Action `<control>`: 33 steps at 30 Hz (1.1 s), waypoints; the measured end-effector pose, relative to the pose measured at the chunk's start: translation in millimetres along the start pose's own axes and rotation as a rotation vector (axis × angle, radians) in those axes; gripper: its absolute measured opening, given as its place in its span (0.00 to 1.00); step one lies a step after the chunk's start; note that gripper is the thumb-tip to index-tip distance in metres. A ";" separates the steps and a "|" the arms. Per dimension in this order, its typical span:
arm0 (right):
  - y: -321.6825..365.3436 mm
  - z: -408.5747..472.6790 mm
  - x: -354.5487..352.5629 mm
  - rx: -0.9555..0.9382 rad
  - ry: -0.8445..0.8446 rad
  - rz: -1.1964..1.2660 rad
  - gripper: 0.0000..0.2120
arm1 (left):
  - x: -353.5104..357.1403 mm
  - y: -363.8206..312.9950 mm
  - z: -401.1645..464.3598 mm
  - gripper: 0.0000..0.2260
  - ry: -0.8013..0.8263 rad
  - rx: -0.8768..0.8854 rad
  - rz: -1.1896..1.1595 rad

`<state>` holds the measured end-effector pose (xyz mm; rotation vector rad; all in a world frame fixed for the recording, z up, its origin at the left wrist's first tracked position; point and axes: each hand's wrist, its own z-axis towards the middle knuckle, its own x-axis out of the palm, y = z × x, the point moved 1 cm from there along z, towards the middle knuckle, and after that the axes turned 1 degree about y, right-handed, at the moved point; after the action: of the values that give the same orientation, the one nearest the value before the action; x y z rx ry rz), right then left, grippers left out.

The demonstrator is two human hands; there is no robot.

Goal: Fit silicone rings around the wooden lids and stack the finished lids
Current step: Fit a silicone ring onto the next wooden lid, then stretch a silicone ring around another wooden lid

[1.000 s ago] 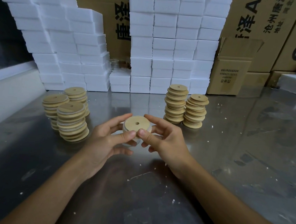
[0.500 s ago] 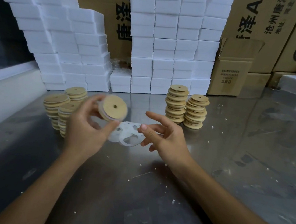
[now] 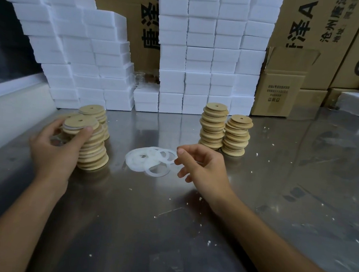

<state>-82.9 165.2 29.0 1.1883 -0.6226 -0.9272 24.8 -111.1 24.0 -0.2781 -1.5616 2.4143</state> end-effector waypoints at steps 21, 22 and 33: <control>-29.7 43.9 -61.5 -0.171 -0.902 -0.357 0.29 | 5.9 -23.8 -38.9 0.21 -0.226 0.556 0.326; -31.5 47.7 -65.3 -0.143 -0.900 -0.345 0.31 | 8.9 -25.5 -41.5 0.20 -0.211 0.620 0.336; -48.3 88.4 -85.3 -0.100 -0.756 -0.495 0.29 | 44.9 -2.7 -62.1 0.13 0.649 0.584 0.621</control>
<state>-211.5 190.2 12.8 0.8912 -0.8769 -1.8439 0.7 -42.3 0.2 -1.4025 -0.4959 2.6400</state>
